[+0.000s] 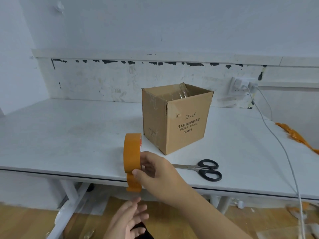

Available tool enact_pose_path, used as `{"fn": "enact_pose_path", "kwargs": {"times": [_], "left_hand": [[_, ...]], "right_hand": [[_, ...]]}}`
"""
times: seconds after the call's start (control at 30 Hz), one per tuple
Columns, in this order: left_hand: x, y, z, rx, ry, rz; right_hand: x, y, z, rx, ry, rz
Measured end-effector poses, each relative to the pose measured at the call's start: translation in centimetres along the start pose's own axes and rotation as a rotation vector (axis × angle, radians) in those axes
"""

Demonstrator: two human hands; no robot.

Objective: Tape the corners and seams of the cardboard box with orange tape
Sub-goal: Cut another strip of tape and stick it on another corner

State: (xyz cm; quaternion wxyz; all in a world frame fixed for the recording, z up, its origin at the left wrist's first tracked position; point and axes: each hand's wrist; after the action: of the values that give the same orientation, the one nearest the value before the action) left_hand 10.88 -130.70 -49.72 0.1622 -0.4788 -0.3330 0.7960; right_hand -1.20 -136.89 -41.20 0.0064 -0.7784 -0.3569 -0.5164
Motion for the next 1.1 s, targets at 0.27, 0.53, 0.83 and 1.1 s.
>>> {"fn": "enact_pose_path", "kwargs": {"times": [0.27,0.53,0.83,1.1], "left_hand": [[-2.6,-0.2,0.1,0.017,-0.098,0.161],[-1.0,0.6,-0.2,-0.065,-0.106,0.317],[-0.4,0.4,-0.9,0.010,-0.094,0.328],[0.6,0.0,-1.7,0.032,-0.102,0.538]], "right_hand": [[1.1,-2.1,-3.5,-0.261,-0.077,-0.106],[0.1,-6.1,-13.5,-0.166,-0.463,0.225],[-1.0,-4.7,-14.2,0.168,-0.780,0.338],[0.0,-6.4,-13.8,0.114,-0.751,0.308]]}}
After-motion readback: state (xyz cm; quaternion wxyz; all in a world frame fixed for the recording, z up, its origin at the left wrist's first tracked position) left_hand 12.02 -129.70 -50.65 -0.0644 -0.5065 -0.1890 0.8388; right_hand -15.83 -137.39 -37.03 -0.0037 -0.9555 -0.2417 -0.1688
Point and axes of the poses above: each hand's wrist, its own y-axis towards the middle knuckle, its own z-axis out of the palm, x = y × z, and after that the axes turned 8 degrees about -z, right-handed
